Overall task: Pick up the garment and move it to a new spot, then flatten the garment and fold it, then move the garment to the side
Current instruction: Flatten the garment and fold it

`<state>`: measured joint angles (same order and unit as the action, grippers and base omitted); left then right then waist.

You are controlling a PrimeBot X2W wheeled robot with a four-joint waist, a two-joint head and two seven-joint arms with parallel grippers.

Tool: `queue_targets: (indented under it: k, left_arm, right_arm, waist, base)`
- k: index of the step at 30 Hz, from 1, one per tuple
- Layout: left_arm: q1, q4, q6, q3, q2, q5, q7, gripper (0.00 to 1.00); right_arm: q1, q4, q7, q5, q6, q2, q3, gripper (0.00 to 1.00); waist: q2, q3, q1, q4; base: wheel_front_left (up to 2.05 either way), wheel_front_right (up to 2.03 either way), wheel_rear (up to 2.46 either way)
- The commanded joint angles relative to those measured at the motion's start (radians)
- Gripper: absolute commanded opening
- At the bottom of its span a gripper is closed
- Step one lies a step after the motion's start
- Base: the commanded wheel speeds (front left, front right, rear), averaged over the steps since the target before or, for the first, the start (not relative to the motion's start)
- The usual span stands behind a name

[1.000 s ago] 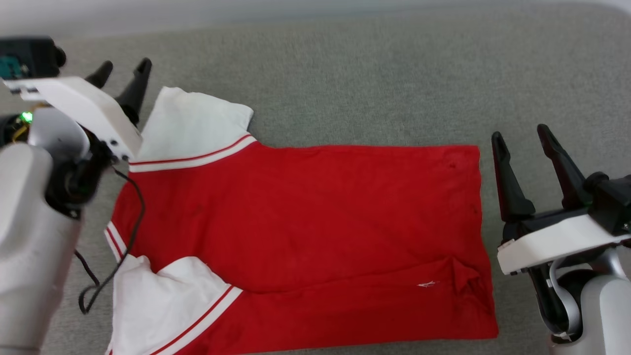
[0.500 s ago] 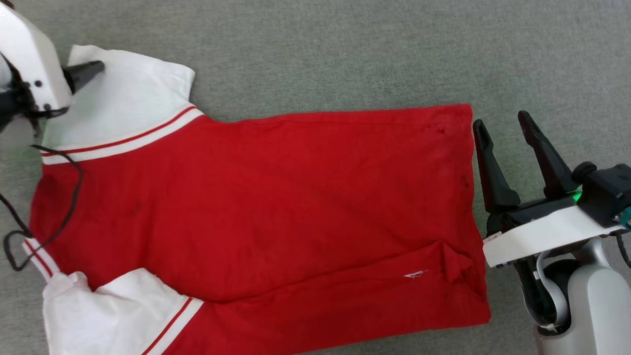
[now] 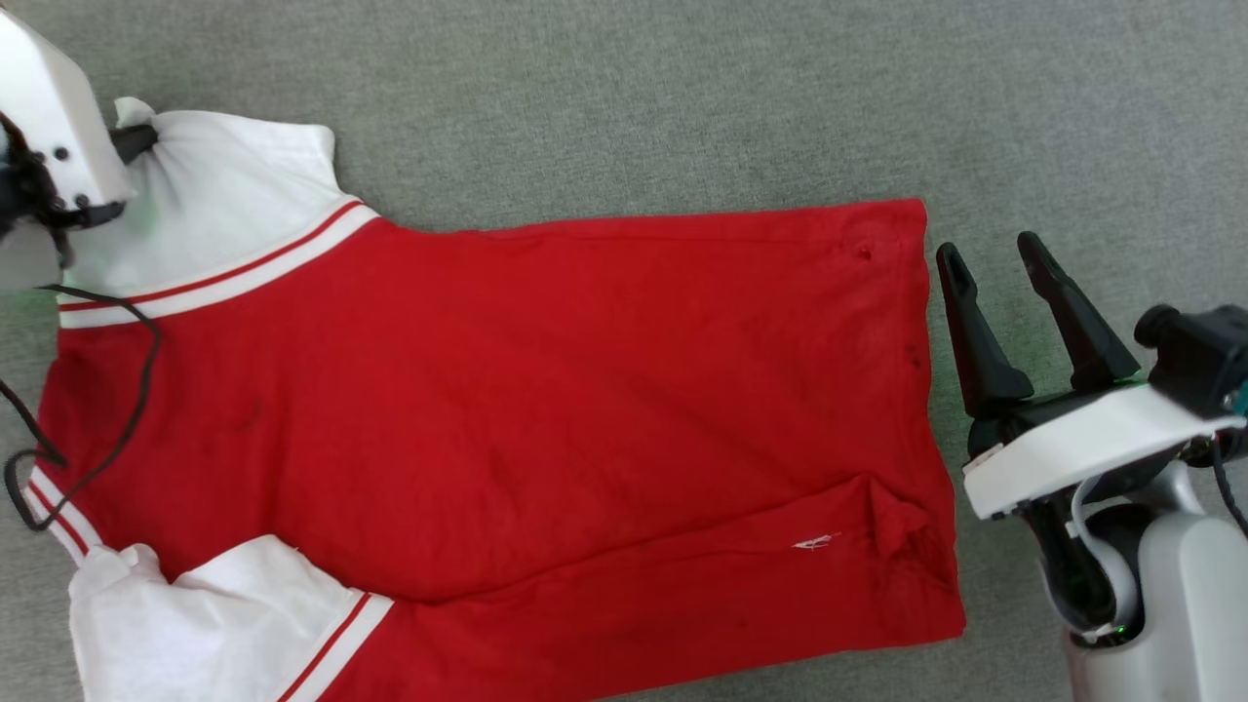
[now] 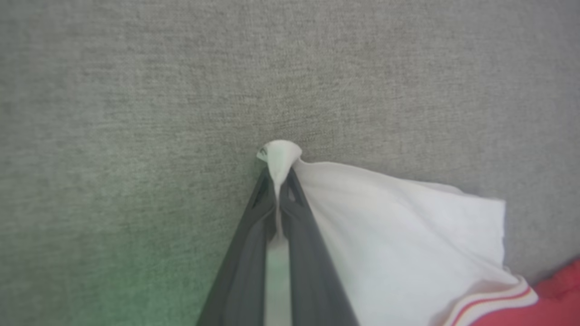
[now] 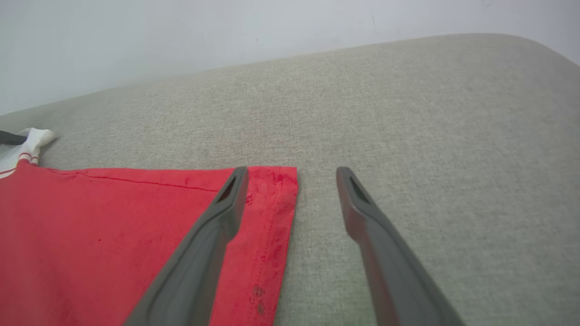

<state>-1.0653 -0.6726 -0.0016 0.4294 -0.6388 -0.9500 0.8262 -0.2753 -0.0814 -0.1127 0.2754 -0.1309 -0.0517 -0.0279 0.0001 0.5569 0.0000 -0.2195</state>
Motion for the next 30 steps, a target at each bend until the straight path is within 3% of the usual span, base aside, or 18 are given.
queue_targets:
  k: [1,7,12,19,24,25,26,27,30]
  left_arm:
    - [0.106,-0.047,-0.003,0.049,0.046,0.013,0.014,0.0]
    - [0.049,-0.044,-0.01,0.022,0.084,0.018,-0.106,0.0]
    - [0.002,-0.028,-0.044,0.024,0.114,0.022,-0.156,0.0]
    - [-0.03,0.042,-0.086,0.055,0.131,0.047,-0.191,0.0]
    - [-0.018,0.085,-0.099,0.07,0.138,0.045,-0.208,0.0]
    - [-0.013,0.088,-0.101,0.071,0.139,0.042,-0.211,0.0]
    - [-0.009,0.092,-0.103,0.072,0.139,0.041,-0.213,0.0]
    - [-0.003,0.095,-0.103,0.074,0.14,0.04,-0.212,0.0]
    - [0.006,0.105,-0.108,0.078,0.13,0.035,-0.213,0.0]
  right_arm:
    - [-0.02,0.009,-0.021,0.01,0.0,0.002,0.012,1.0]
    - [-0.072,0.088,-0.297,0.053,0.0,-0.021,0.072,1.0]
    - [-0.118,0.124,-0.539,0.069,0.0,-0.042,0.117,1.0]
    - [-0.209,0.153,-0.702,0.049,0.0,-0.068,0.155,1.0]
    - [-0.243,0.256,-0.81,0.032,0.001,-0.061,0.17,1.0]
    - [-0.245,0.272,-0.823,0.032,0.001,-0.056,0.173,0.96]
    - [-0.246,0.286,-0.837,0.028,0.001,-0.053,0.174,0.29]
    - [-0.247,0.299,-0.852,0.026,0.001,-0.052,0.176,0.0]
    - [-0.263,0.296,-0.851,0.019,0.0,-0.057,0.178,0.0]
  waist:
    - [-0.0001,-0.016,0.0,0.01]
    - [-0.0001,-0.075,0.0,0.061]
    - [-0.0001,-0.103,0.0,0.118]
    - [-0.0001,-0.081,0.0,0.184]
    - [-0.0001,-0.064,0.0,0.217]
    - [-0.0001,-0.063,0.0,0.22]
    - [-0.0001,-0.063,0.0,0.223]
    - [-0.0001,-0.064,0.0,0.225]
    - [-0.0001,-0.069,0.0,0.23]
  base:
    - [0.0,0.0,0.0]
    - [0.0,0.0,0.0]
    - [0.0,0.0,0.0]
    - [0.0,0.0,0.0]
    - [0.0,0.0,0.0]
    - [0.0,0.0,0.0]
    - [0.0,0.0,0.0]
    - [0.0,0.0,0.0]
    - [0.0,0.0,0.0]
